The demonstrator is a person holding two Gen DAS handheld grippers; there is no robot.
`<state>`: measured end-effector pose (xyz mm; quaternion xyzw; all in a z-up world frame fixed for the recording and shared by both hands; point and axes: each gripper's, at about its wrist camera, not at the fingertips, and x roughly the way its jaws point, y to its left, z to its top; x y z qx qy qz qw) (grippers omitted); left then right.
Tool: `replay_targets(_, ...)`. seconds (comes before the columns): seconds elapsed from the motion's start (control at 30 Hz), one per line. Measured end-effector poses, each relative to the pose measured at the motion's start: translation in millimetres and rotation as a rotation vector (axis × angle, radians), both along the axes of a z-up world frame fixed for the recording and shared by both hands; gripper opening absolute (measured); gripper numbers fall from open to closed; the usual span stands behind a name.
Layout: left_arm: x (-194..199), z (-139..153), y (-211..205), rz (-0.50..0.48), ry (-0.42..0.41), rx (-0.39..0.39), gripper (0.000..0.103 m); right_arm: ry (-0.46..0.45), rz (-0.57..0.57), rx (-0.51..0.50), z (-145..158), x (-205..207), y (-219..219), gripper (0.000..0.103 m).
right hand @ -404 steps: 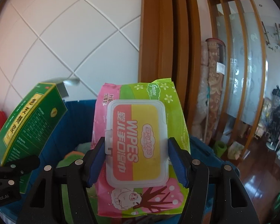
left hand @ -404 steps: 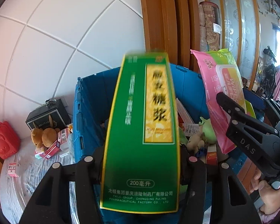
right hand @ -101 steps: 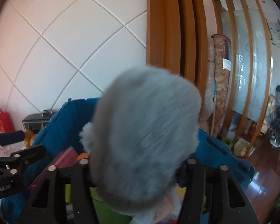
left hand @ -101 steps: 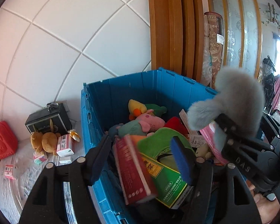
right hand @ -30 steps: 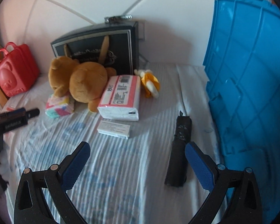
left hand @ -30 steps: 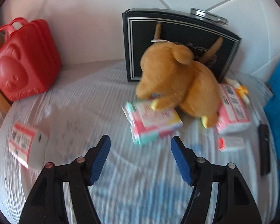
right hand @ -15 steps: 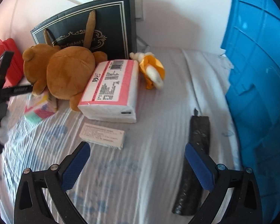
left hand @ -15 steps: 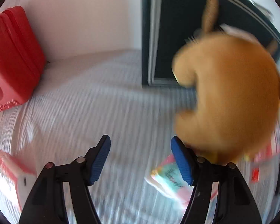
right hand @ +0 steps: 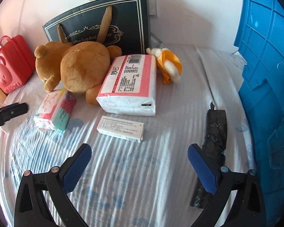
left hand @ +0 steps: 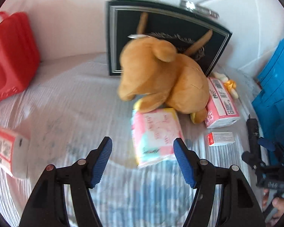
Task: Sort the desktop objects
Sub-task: 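Grasp the pink Kotex pack with the left gripper while the right gripper grasps the small white box, then lift the Kotex pack and white box and carry both over the crate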
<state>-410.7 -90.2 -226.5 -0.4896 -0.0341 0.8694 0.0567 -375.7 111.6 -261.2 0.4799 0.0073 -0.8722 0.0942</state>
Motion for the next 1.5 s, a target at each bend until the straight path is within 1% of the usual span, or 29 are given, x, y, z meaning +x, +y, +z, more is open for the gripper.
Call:
replay_targets(0.1,-18.9,-16.7,19.9,-0.008,-0.045,-0.009,0.067,-0.003,0.002,-0.001,-0.6,-1.7,-0.7,0.103)
replay_targets(0.17,-31.1,-32.6,28.6,-0.015,-0.078,-0.042,0.067,-0.012,0.003,-0.006,-4.9,-5.4,-0.9,0.103)
replay_targets(0.23,-34.1,-43.6,35.0,-0.008,-0.084,-0.075,0.072,-0.017,0.004,-0.010,-9.1,-9.5,-1.4,0.103)
replay_targets(0.3,-34.8,-48.0,35.3,-0.008,-0.083,-0.077,0.073,-0.019,0.008,-0.014,-12.9,-13.8,-3.0,0.103)
replay_targets(0.4,-26.1,-51.7,31.5,-0.010,-0.067,-0.070,0.073,-0.038,0.028,-0.051,-20.4,-21.6,-6.4,0.103)
replay_targets(0.5,-12.0,-55.6,28.0,0.000,-0.069,-0.115,0.072,-0.064,0.038,-0.064,-31.4,-29.4,-12.3,0.103)
replay_targets(0.6,4.2,-57.5,22.4,0.029,-0.058,-0.119,0.072,-0.072,0.029,-0.064,-36.9,-33.9,-16.4,0.103)
replay_targets(0.67,11.0,-60.0,21.5,0.047,-0.046,-0.142,0.073,-0.073,0.015,-0.084,-38.2,-37.2,-19.3,0.103)
replay_targets(0.73,13.8,-59.3,20.1,0.057,-0.031,-0.131,0.072,-0.071,0.009,-0.089,-39.1,-40.0,-25.4,0.103)
replay_targets(0.9,15.8,-54.8,20.4,0.066,-0.020,-0.127,0.072,-0.058,0.000,-0.040,-43.9,-43.2,-38.3,0.102)
replay_targets(0.93,16.8,-53.4,20.3,0.069,-0.019,-0.125,0.072,-0.042,-0.006,-0.024,-43.2,-42.5,-39.7,0.094)
replay_targets(0.97,17.6,-52.5,20.0,0.071,-0.019,-0.121,0.072,-0.030,-0.010,-0.009,-42.3,-41.8,-40.7,0.081)
replay_targets(1.0,18.5,-51.6,19.9,0.074,-0.018,-0.118,0.072,-0.018,-0.014,0.011,-41.2,-40.9,-41.7,0.076)
replay_targets(1.03,19.6,-50.4,20.0,0.077,-0.017,-0.119,0.072,-0.010,-0.014,0.021,-40.4,-40.1,-42.1,0.077)
replay_targets(1.2,29.1,-41.8,21.2,0.087,-0.020,-0.114,0.071,-0.006,-0.007,0.008,-37.4,-35.2,-39.1,0.076)
replay_targets(1.27,34.2,-38.9,25.5,0.094,-0.019,-0.106,0.071,0.000,-0.007,-0.003,-32.0,-29.3,-37.2,0.076)
replay_targets(1.3,37.2,-41.5,34.4,0.100,-0.018,-0.104,0.071,0.008,-0.004,-0.006,-27.2,-24.6,-36.4,0.076)
replay_targets(1.43,69.9,-21.9,36.4,0.116,0.000,-0.096,0.071,0.039,0.002,-0.008,-6.4,-4.0,-33.9,0.076)
replay_targets(1.5,75.9,-15.2,38.6,0.114,0.003,-0.087,0.071,0.057,0.009,-0.019,8.5,13.4,-32.5,0.076)
